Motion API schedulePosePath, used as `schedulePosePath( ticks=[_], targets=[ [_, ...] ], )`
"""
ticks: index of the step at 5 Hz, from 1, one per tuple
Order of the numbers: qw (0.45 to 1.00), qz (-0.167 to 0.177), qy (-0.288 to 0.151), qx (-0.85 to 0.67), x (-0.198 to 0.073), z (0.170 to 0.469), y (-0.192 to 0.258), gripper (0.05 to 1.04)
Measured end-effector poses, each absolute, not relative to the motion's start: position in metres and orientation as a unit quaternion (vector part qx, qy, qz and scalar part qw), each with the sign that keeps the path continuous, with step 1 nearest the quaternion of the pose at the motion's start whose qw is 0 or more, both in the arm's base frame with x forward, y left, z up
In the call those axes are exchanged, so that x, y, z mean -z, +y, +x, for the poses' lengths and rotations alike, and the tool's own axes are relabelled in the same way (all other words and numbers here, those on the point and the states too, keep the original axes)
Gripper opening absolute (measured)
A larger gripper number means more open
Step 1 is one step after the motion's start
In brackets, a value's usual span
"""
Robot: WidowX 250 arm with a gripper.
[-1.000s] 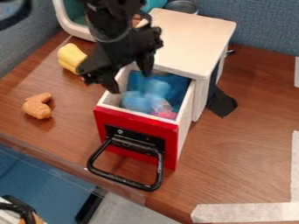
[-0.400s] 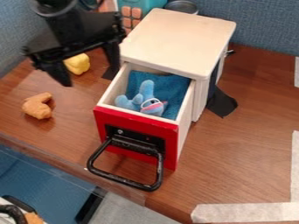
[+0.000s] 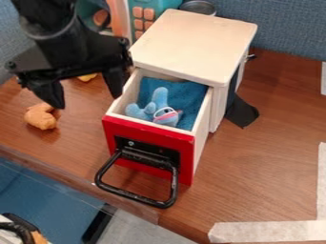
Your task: Moved the blue object inside the drawer
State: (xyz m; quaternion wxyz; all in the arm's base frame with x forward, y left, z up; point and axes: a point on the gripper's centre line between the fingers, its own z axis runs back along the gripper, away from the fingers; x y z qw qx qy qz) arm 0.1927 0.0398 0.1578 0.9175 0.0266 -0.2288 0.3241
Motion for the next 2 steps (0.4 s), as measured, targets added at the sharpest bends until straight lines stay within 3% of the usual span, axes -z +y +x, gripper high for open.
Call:
schedulePosePath(
  ticks=[2],
  targets=[
    [0.949, 0.073, -0.215, -0.218, -0.130, 0.176, 0.013, 1.000]
  ],
)
